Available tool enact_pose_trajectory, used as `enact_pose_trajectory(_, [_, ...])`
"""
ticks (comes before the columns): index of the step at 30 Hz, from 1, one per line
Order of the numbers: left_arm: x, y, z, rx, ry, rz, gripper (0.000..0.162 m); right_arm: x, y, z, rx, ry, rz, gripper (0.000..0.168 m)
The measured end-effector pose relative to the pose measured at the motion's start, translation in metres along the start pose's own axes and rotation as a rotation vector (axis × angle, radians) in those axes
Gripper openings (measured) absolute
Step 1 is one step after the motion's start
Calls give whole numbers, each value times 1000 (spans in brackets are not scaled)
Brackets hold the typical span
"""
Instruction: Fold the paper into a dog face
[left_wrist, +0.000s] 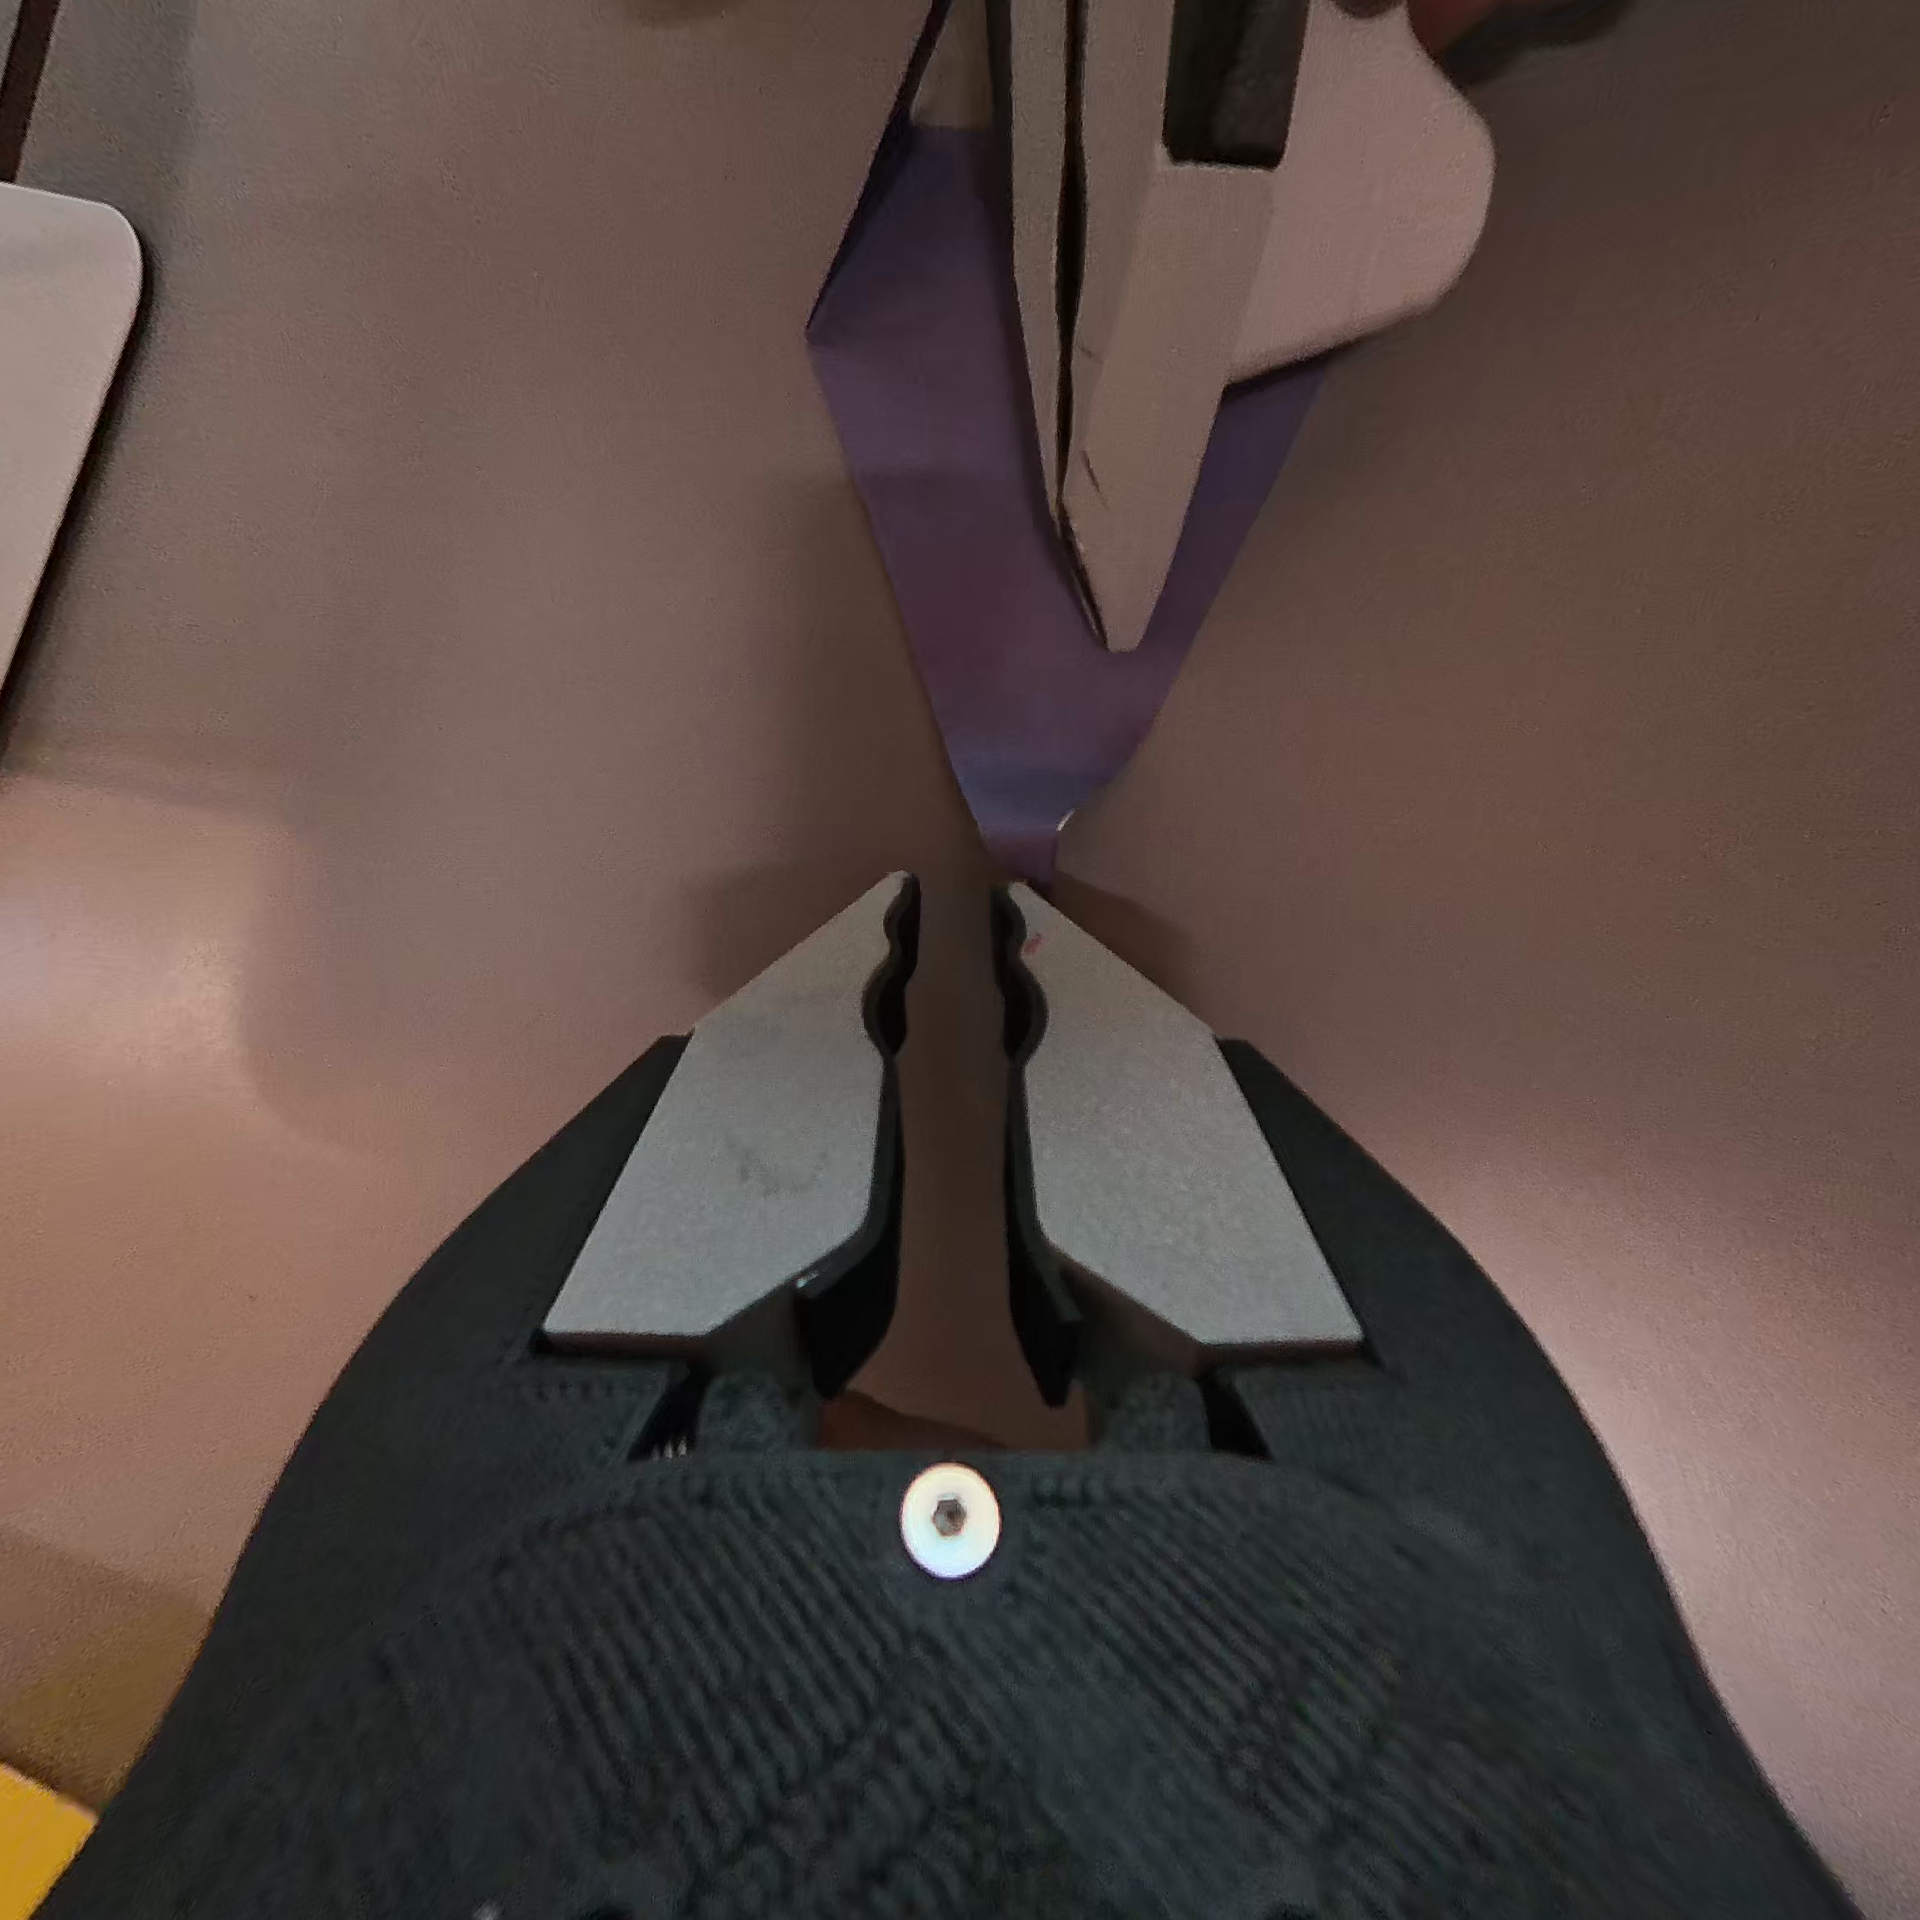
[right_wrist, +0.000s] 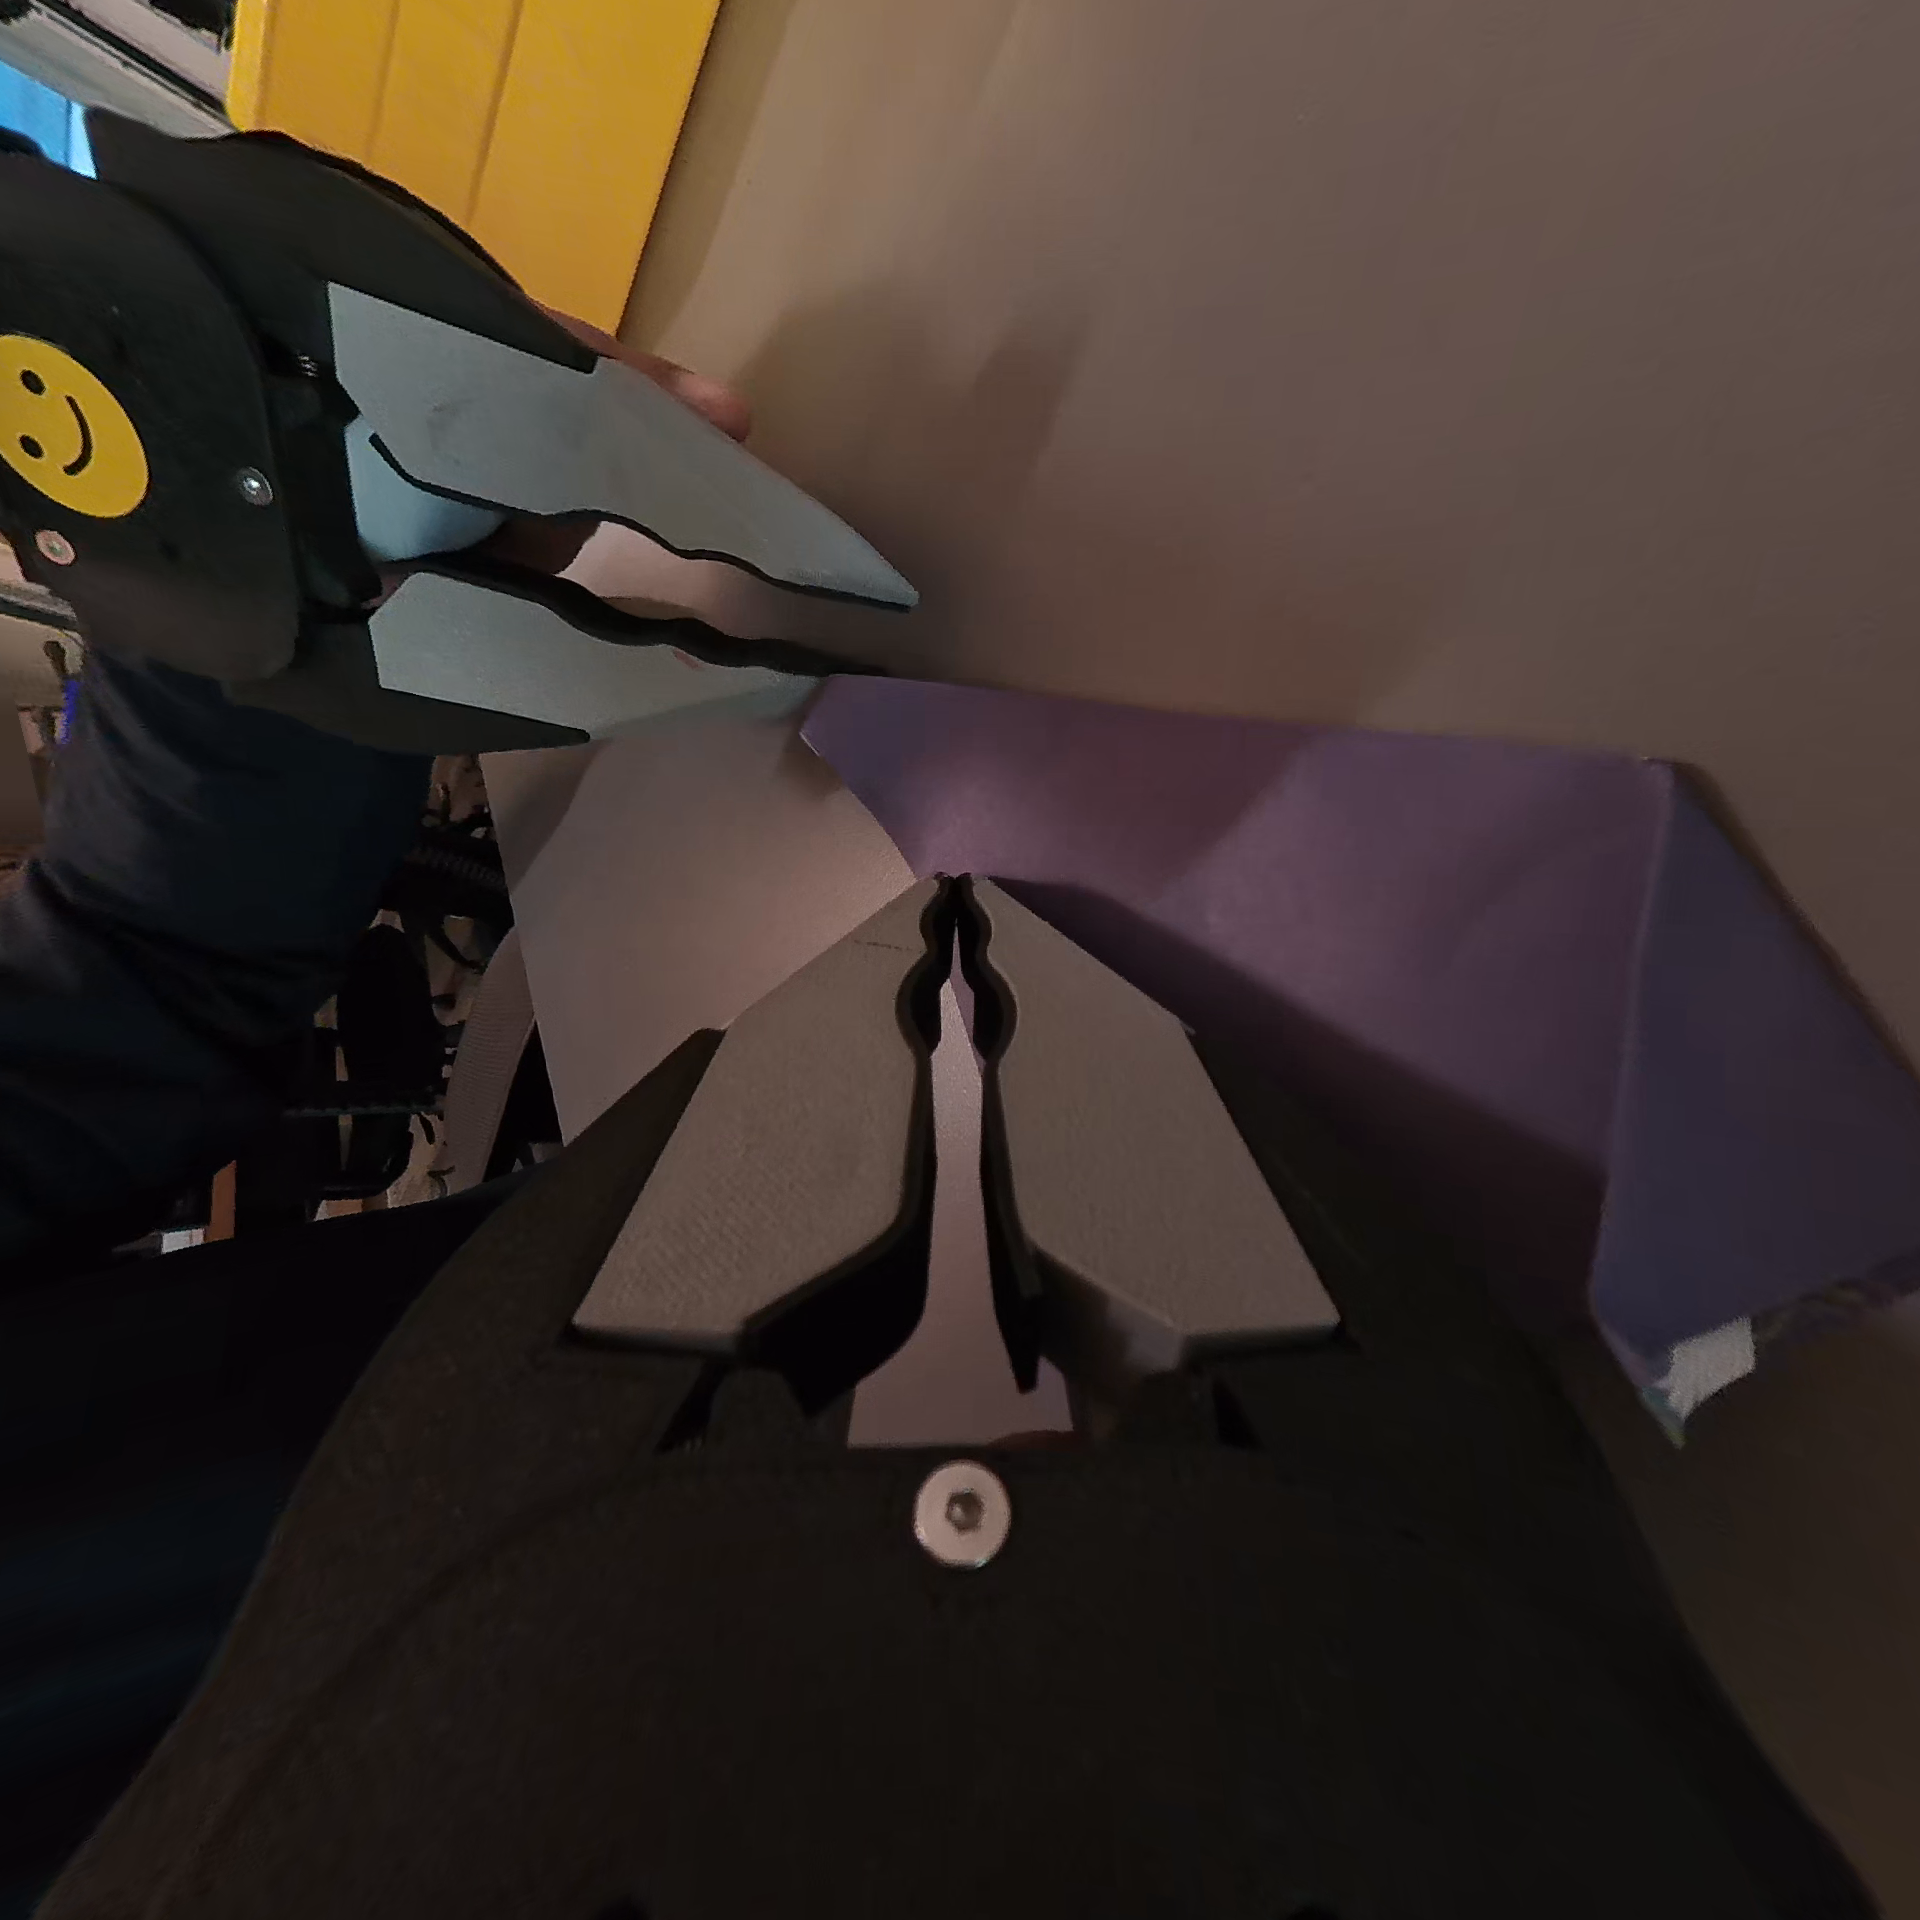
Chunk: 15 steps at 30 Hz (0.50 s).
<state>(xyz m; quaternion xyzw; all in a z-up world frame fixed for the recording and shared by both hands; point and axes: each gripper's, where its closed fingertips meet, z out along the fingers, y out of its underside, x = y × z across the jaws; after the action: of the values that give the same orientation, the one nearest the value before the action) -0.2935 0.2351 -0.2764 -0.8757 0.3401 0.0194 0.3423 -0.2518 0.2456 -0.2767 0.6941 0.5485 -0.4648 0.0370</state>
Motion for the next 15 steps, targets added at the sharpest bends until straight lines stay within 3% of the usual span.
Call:
enact_pose_trajectory(7, [-2,-34,-4,169,42,-69,10,0,0,0,2,-14,11,0])
enact_pose_trajectory(15, [4,-31,13,158,64,-88,7,0,0,0,2,-21,16,0])
